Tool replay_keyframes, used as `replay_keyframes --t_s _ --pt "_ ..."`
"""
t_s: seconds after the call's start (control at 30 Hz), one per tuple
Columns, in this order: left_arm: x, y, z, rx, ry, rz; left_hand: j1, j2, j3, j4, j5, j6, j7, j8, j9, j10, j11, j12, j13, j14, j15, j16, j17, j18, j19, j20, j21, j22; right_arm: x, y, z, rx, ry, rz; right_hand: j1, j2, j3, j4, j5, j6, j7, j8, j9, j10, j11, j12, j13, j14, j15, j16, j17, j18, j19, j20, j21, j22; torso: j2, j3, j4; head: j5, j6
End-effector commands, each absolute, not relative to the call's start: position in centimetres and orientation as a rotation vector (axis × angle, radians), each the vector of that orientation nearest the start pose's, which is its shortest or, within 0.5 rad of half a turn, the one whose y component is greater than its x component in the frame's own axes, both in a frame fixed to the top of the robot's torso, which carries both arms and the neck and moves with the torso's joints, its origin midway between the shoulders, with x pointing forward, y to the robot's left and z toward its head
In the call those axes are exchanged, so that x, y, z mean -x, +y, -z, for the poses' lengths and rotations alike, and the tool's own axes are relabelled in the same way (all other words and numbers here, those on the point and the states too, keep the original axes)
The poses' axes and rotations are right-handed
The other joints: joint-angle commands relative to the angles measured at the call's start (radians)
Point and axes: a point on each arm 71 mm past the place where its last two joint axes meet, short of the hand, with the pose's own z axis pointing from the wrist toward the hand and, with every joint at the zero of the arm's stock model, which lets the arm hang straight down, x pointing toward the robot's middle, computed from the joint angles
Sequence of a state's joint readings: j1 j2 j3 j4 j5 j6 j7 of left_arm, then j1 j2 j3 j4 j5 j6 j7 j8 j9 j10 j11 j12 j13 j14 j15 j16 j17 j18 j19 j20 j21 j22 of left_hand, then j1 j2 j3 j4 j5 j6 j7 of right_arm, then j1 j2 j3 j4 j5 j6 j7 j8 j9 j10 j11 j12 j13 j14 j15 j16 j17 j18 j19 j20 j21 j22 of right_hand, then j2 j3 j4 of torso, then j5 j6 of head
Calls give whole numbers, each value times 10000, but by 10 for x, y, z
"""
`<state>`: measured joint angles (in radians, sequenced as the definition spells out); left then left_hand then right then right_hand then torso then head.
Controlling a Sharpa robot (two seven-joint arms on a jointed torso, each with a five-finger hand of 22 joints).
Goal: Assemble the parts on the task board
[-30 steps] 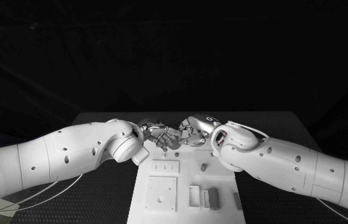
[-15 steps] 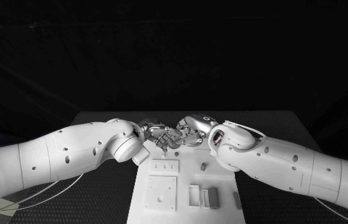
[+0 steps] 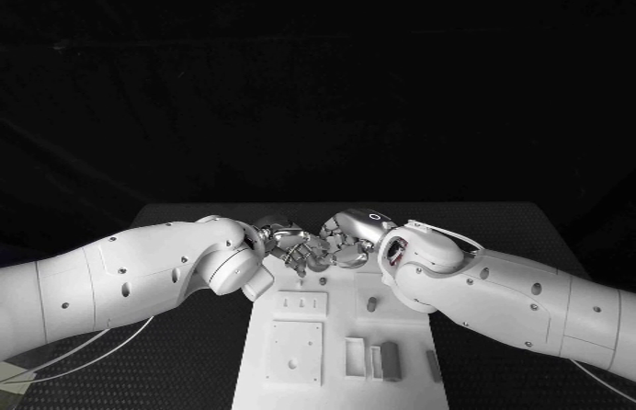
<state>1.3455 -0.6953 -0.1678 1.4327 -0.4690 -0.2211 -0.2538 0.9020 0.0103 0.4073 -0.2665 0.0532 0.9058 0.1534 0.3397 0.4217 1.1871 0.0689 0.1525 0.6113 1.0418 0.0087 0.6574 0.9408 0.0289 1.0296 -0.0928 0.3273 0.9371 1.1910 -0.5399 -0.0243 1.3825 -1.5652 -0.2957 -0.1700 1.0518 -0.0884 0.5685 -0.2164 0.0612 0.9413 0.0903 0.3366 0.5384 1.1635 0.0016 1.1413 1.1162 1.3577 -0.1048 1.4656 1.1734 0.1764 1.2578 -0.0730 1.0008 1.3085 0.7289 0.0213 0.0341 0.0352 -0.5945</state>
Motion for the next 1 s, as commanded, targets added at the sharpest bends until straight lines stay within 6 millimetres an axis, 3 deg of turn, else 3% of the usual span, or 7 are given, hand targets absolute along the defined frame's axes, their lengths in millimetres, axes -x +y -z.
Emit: replay_keyframes --t_s 0.03,0.17,0.6,1.0 --pt "-505 159 191 7288 20842 9702 42 187 25 -131 -34 109 -11 53 -3 106 -5 -37 24 33 -61 35 -24 95 101 -15 -27 26 -497 -81 188 3186 16344 -7066 -15 11 14 46 16 145 176 -50 -11 -7 -60 12 -9 0 -57 24 1 854 29 -52 -4 135 2 6 3 -10 -5" --pt "-505 158 191 7272 20863 9708 126 266 69 -190 -35 175 -35 74 3 176 -25 -54 49 62 -74 74 -48 91 137 -25 -25 55 -498 -80 189 3158 16390 -7094 -16 10 14 47 16 145 176 -50 -11 -7 -60 12 -9 0 -57 24 1 854 30 -52 -4 135 0 1 0 -22 -12" --pt "-505 158 191 7250 20932 9683 131 148 316 -61 -42 344 -102 131 22 364 -85 -82 105 131 -107 160 -97 84 229 -55 -24 117 -499 -80 190 3177 16467 -7071 -19 13 13 50 15 147 176 -50 -10 -6 -60 12 -9 -1 -57 23 -2 854 30 -52 -4 135 1 -2 8 -40 -28" --pt "-505 159 192 7253 20900 9619 242 340 545 -110 -43 628 -230 250 72 674 -205 -51 196 315 -206 332 -103 93 426 -139 68 246 -498 -79 189 3226 16486 -7141 -28 23 12 60 15 164 172 -44 -1 -5 -62 12 -9 6 -59 22 2 854 35 -53 -8 134 1 7 -5 -35 -25"
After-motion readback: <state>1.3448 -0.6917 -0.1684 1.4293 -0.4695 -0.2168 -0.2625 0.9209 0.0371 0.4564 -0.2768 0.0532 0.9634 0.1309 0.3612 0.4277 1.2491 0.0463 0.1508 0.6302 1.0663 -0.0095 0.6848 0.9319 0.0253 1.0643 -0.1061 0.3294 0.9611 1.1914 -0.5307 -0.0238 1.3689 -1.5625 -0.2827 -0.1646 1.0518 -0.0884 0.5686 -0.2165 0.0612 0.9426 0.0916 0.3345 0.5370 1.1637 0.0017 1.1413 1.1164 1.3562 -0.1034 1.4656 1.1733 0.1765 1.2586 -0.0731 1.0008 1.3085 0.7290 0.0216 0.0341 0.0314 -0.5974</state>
